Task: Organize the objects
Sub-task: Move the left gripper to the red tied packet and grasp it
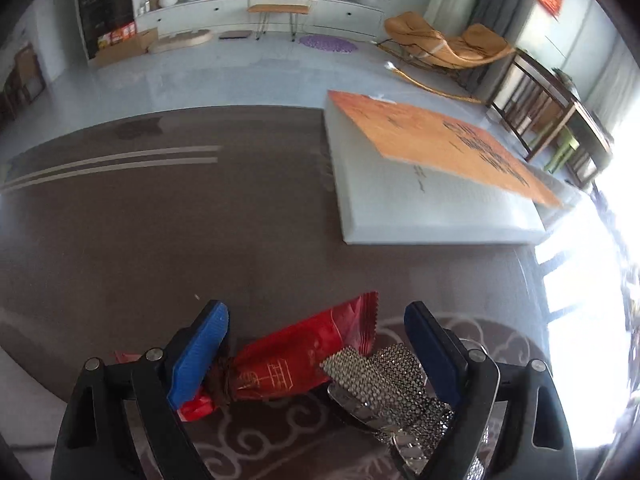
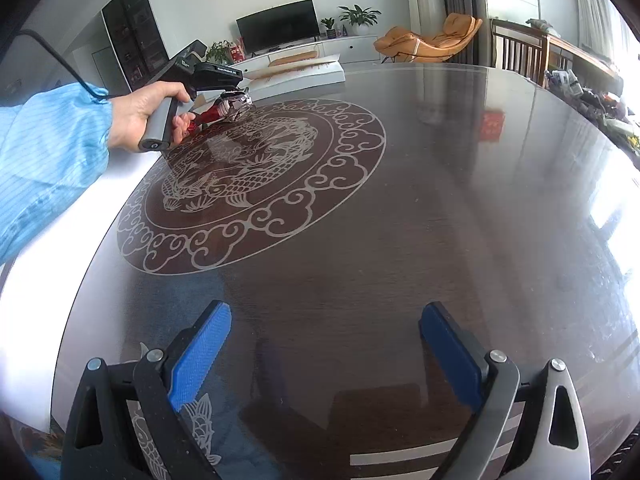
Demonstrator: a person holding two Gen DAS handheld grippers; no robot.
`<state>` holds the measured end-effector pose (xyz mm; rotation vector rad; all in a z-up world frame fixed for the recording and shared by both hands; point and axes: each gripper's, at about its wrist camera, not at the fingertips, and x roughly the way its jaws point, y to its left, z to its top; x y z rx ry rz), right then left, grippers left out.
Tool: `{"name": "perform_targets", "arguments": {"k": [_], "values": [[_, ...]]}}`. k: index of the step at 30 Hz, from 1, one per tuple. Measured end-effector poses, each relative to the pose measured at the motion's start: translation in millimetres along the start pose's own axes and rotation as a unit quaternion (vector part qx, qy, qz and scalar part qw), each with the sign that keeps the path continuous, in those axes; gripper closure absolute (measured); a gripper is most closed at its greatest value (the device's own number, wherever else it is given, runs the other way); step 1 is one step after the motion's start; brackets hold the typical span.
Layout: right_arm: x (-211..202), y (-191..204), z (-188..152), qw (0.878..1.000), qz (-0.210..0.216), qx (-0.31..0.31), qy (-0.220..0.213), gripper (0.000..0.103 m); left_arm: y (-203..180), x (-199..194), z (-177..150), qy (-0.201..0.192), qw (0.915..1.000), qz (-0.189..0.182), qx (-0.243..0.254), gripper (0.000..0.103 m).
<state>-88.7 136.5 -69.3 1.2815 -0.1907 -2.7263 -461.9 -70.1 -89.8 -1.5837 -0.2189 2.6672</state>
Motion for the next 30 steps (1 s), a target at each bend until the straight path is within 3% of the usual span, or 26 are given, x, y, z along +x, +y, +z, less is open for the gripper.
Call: {"name": "perform_targets", "arguments": {"k": [7,11,13,17,24,30], "values": [[3.0,10.9,-0.9,0.999,-0.011,-0.030,0.003,0.006,-72.5,-38.0,-91.8,0.007,0.9908,-0.100,0.092,0.013],[1.7,10.9,-1.4,0.999,-0.012,-0.031,-0.004,0.006,-79.1,-63.6,-130.6,0.037,0.9826,-0.163,0.081,0.013],[1.0,8.4,-2.0,1.000,-0.009,-0.024,-0.005,0.006,-72.5,-77.9,-140.7,0.037,0.9812,-0.174,0.074,0.013],[1.4,2.7,-0.9,1.000,0.000,-0.006,-0.002,0.006,-48.9,-106.7,-141.3,-0.010,0.9882,-0.136,0.070,0.013],[3.3,6.2,-0.9,1.000,-0.005,-0.014,-0.001,0.006,-47.6,-121.2,-160.0,-0.002,0.9830,-0.102,0.153,0.013],[2.6,7.0,-1.2,1.000,-0.006,-0.018,-0.005,0.006,-51.1,-97.6,-154.5,0.010,0.9862,-0.068,0.150,0.012]]}}
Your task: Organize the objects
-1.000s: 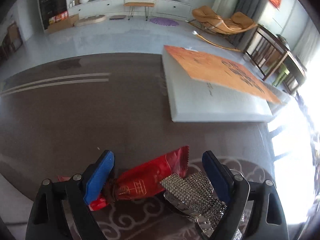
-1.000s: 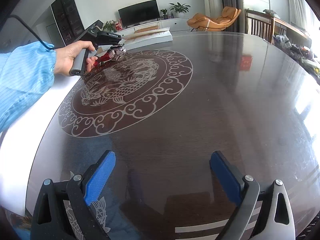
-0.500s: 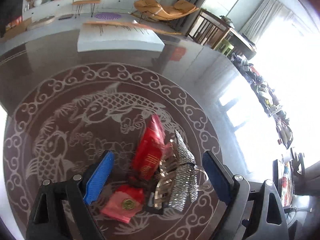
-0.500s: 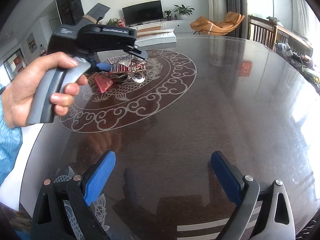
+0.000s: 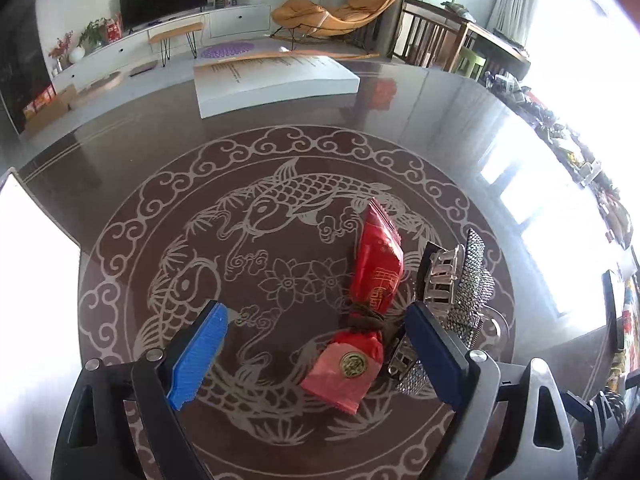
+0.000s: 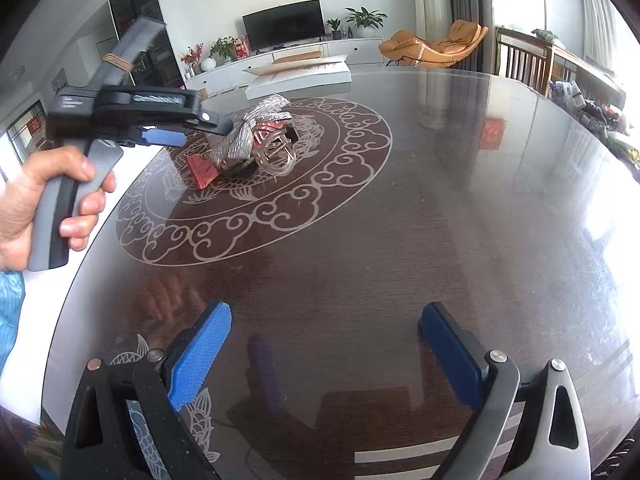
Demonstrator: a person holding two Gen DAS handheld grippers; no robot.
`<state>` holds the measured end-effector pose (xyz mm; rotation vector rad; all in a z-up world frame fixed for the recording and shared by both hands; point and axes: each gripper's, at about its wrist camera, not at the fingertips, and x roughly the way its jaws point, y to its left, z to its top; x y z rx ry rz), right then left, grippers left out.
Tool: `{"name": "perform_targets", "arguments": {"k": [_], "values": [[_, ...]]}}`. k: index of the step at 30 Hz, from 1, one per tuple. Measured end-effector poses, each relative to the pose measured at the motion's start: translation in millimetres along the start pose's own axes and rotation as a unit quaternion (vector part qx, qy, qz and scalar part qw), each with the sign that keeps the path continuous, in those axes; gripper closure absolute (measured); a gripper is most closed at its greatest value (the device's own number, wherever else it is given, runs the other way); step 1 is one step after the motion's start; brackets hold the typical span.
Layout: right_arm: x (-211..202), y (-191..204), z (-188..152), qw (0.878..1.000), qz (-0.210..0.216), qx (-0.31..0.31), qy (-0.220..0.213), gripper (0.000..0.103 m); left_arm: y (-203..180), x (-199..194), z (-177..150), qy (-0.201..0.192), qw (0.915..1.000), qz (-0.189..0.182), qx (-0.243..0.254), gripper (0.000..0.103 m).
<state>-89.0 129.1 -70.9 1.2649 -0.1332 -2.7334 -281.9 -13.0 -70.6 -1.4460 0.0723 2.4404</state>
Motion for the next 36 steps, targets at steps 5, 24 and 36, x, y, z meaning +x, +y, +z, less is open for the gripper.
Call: {"name": "perform_targets", "arguments": {"k": [5,24,36], "values": [[-0.1,0.0,-0.7,1.000,0.000,0.001,0.000,0.006,-44.5,7.4,2.7,-0.004,0.9983,-0.047,0.036,0.012],[3.2,5.8,-1.0,1.000,-0.001,-0.010,0.003,0.006,-35.4,23.7,-0.7,-0.020,0.9970,0.022,0.071,0.068],[4.9,10.9,-1.9,1.000,-0.010,-0.023,0.011,0.004,2.9,-30.0,-90.7,-0.054,0.9922,0.094,-0.063,0.035]]}}
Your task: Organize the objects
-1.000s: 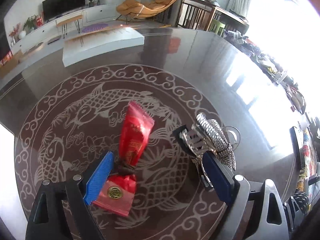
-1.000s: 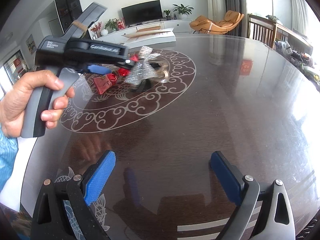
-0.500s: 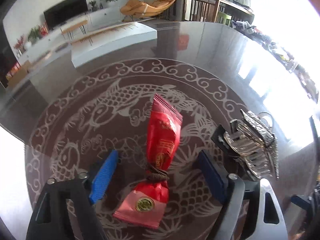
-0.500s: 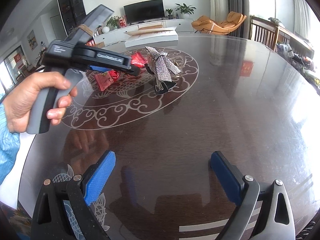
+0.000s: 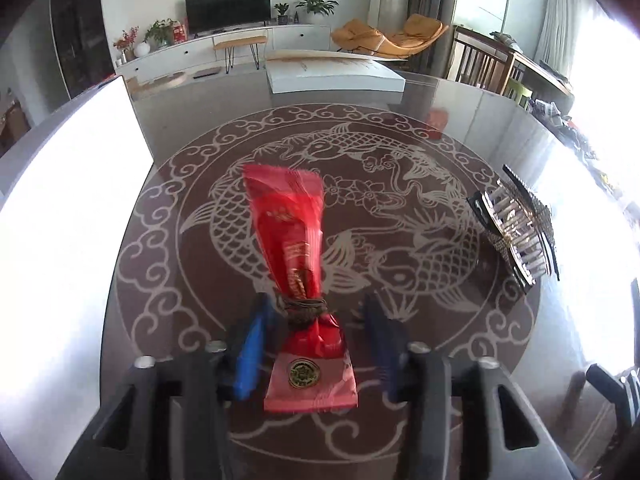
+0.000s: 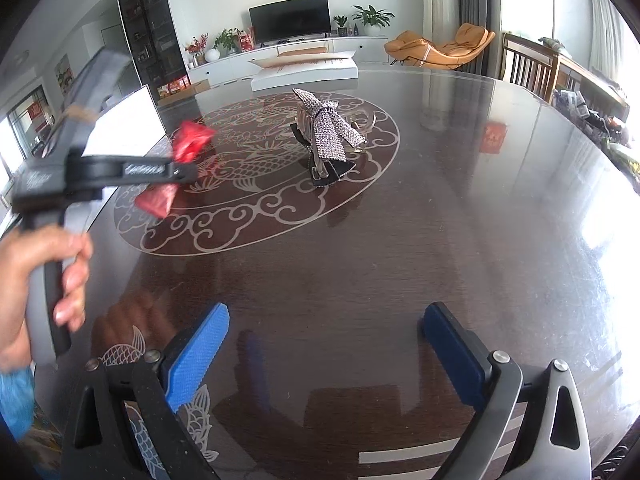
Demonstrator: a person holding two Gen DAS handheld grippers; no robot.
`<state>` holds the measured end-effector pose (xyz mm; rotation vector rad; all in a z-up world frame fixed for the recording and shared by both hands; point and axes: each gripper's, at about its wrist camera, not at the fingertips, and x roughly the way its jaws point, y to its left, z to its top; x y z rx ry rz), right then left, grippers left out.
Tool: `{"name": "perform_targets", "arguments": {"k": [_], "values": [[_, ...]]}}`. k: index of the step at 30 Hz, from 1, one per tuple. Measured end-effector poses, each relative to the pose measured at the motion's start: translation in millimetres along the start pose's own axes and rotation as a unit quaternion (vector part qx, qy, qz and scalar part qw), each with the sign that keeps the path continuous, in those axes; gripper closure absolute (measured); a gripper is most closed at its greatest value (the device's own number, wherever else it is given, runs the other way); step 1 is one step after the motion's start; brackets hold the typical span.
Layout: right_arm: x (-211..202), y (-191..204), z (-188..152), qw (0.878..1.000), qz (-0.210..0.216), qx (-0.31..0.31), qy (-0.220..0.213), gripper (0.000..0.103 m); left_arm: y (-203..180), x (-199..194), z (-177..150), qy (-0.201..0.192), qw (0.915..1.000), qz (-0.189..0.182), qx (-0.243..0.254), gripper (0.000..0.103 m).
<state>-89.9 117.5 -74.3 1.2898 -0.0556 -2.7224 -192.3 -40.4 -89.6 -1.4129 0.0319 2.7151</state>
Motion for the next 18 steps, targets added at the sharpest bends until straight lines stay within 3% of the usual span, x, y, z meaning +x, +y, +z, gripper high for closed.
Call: {"name": "perform_targets", "arguments": {"k": [1,2,9,18], "values": [[0.1,0.4,0.0,1.000,-0.001,-0.001,0.001,0.004,-0.3,2.3,-2.5,0.006,0.9999,0.007,0.005,0.015],[0.3,1.2,-0.5,1.000,-0.002,-0.002,0.001,0.004,-1.5,2.2,-5.6,0.002,0.9998,0.012,0.012,0.011],[1.8,4.8,-1.4,1.000,-0.007,-0.011,0.006,0.002,2.9,6.6,-4.1,0.008,0.9998,0.019,-0.001,0.000],[4.1,7.7,-2.1,0.999,-0.014,-0.027,0.014,0.000,5.2,12.2,-4.0,0.008,0.9999,0.012,0.001,0.000]]}}
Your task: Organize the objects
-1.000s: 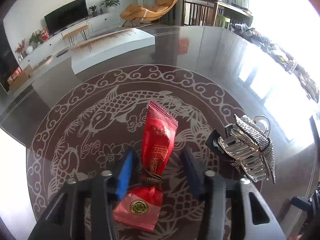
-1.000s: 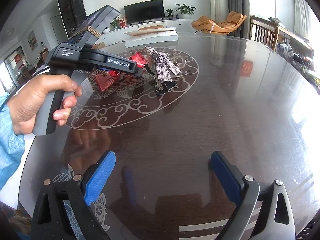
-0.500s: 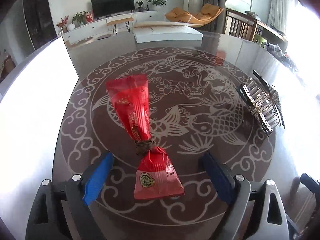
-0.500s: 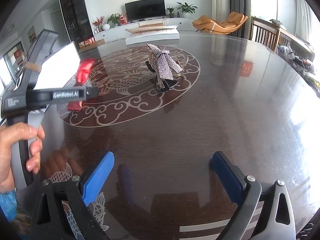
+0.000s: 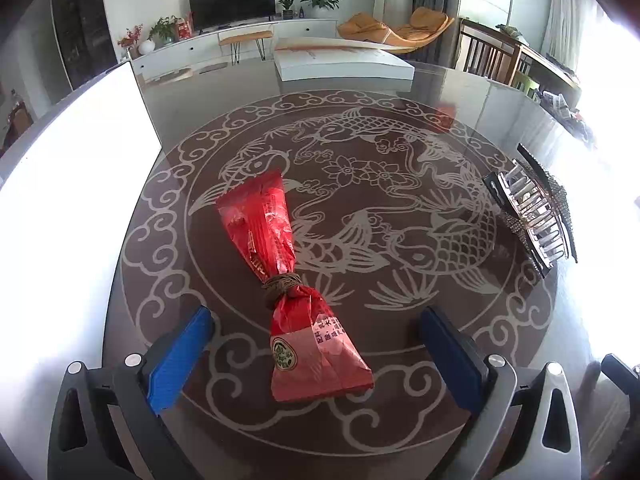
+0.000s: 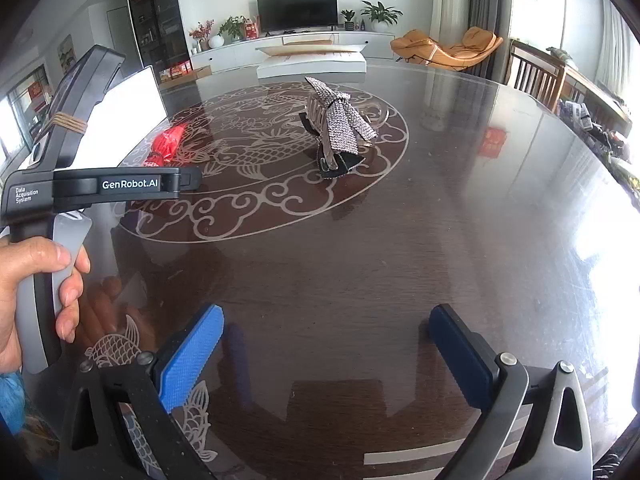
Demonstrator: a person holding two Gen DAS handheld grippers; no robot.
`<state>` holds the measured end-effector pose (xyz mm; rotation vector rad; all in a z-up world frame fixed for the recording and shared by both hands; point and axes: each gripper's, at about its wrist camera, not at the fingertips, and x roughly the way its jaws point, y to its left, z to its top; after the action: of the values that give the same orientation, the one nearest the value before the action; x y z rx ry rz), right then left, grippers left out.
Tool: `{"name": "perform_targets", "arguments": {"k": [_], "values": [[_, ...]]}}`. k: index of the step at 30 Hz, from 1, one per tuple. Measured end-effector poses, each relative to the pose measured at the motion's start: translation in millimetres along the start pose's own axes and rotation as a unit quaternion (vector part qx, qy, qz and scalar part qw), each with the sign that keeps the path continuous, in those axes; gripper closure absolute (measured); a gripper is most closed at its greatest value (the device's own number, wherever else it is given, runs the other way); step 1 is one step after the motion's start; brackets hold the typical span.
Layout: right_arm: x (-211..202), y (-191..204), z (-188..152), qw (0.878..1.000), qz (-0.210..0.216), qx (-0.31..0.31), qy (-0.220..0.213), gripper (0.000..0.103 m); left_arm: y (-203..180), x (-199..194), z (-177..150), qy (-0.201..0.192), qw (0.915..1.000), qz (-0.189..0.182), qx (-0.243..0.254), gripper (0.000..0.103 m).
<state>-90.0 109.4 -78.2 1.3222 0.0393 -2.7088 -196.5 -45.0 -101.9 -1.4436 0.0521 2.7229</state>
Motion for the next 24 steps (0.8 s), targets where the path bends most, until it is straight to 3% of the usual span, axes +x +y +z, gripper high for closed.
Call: {"name": "perform_targets", "arguments": {"k": [24], "values": [[-5.3,-3.2,-2.7,1.000,0.020,0.009,-0.011,0.000,-0.2,0.6,-0.2,0.000,1.0000,0.000,0.001,0.000]]}}
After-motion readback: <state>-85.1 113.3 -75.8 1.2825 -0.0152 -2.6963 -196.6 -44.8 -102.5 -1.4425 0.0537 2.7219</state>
